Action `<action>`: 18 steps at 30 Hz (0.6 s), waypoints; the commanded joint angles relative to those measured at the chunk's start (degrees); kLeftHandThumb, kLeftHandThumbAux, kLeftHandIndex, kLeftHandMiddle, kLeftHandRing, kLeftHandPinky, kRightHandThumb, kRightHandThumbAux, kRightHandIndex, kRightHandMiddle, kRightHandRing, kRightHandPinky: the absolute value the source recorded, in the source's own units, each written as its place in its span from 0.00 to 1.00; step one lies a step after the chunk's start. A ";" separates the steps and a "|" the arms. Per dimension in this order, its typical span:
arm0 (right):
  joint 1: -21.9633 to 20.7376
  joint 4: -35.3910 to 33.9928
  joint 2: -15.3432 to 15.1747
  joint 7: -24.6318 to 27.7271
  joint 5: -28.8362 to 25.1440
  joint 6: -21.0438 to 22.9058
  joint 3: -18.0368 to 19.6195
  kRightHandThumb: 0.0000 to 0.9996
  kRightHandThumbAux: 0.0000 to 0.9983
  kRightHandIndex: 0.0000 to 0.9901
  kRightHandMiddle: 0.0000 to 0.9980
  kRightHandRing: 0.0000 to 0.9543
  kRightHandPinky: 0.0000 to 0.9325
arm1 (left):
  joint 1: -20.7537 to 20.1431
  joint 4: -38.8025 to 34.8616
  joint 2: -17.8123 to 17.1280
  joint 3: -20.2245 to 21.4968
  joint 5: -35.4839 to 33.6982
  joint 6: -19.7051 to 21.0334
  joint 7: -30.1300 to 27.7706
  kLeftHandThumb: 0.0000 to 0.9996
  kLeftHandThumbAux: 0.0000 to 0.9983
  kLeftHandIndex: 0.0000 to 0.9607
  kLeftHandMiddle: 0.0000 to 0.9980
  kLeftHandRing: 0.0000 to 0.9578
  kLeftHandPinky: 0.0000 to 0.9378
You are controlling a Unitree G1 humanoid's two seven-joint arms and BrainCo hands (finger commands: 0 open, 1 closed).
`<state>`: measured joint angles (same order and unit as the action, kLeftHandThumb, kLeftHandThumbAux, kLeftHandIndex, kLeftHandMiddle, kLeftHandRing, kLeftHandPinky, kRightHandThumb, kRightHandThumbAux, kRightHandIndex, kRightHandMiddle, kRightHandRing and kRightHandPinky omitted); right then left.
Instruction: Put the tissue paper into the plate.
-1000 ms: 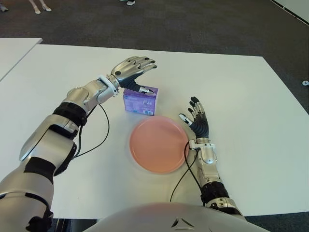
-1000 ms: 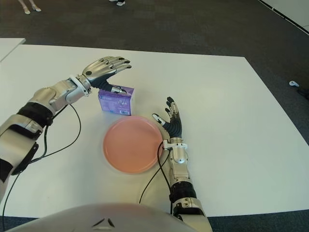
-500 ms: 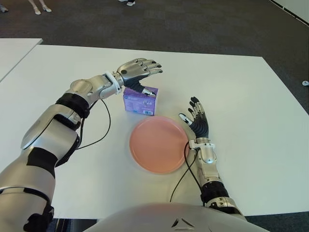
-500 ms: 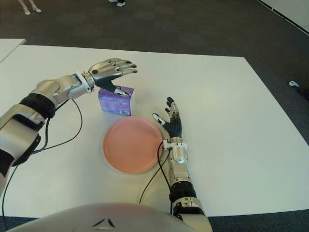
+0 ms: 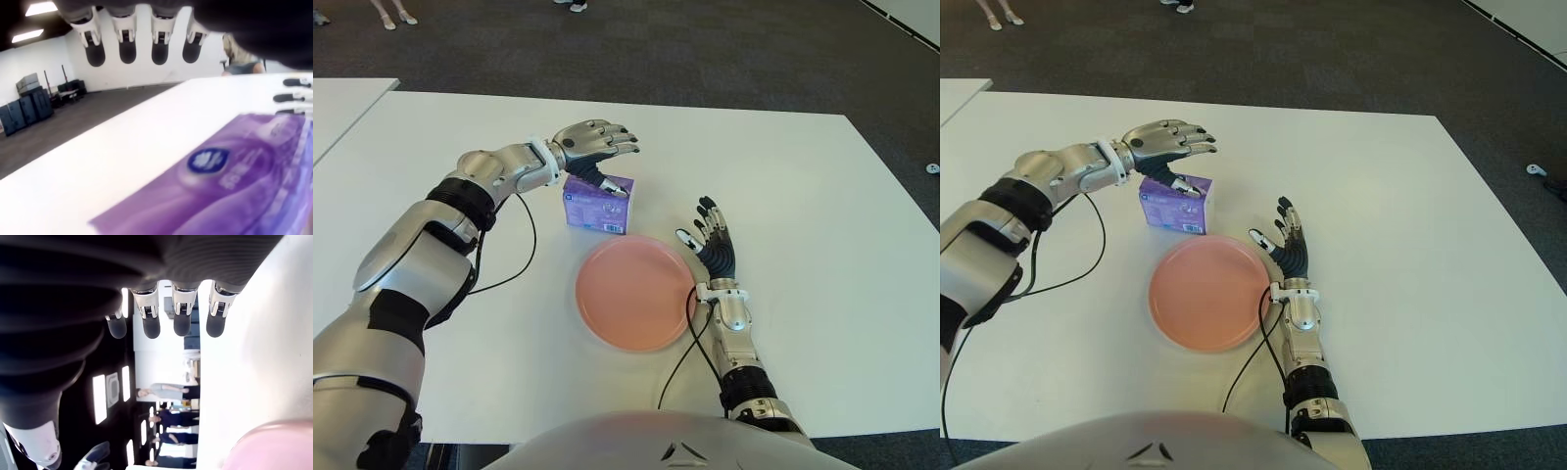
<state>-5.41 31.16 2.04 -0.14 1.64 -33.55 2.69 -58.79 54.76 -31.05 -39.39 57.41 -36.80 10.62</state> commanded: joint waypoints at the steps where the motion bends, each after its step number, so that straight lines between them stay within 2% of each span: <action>1: 3.60 5.07 1.44 0.18 -1.35 1.15 0.05 0.13 0.66 0.00 0.01 0.00 0.04 | -0.54 -0.29 -1.43 -1.02 1.08 1.02 -3.26 0.53 0.06 0.00 0.00 0.00 0.00; 18: 3.58 4.98 1.30 0.46 -1.55 1.33 0.24 0.13 0.66 0.00 0.01 0.00 0.04 | -0.11 -0.98 -2.75 0.54 -2.00 0.00 -8.99 0.56 0.05 0.00 0.00 0.00 0.00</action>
<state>-5.66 31.47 2.02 0.05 1.57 -33.13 2.81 -59.36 53.96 -33.19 -38.94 56.04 -36.82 3.73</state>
